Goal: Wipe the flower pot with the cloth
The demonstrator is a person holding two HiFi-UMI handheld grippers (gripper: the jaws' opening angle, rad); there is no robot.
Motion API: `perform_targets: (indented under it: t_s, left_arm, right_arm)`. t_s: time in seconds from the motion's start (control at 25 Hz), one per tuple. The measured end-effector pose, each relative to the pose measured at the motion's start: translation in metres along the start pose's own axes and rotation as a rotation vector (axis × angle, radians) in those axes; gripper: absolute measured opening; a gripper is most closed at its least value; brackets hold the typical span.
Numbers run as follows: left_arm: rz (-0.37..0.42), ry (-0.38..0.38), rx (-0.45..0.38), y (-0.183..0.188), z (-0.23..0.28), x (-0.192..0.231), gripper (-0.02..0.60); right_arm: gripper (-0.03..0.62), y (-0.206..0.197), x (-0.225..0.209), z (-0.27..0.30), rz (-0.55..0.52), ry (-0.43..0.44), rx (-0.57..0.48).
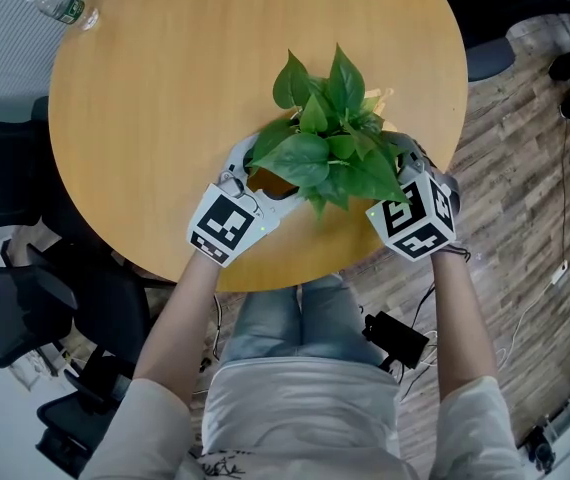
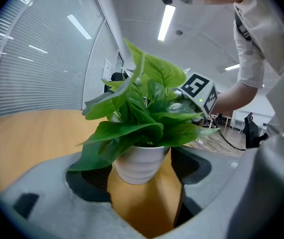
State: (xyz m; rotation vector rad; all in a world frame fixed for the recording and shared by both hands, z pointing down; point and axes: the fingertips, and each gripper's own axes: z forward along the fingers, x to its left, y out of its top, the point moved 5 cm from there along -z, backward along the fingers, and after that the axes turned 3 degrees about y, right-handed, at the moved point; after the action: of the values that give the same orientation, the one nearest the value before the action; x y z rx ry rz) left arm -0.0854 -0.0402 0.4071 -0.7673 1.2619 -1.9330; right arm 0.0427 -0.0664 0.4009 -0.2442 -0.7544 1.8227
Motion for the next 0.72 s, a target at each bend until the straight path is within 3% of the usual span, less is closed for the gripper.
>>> perform_targets:
  t_s: [0.72]
  left_arm:
    - [-0.059, 0.121, 0.000, 0.003, 0.004, -0.014, 0.377]
  right_arm:
    - [0.066, -0.014, 0.030, -0.014, 0.081, -0.028, -0.025]
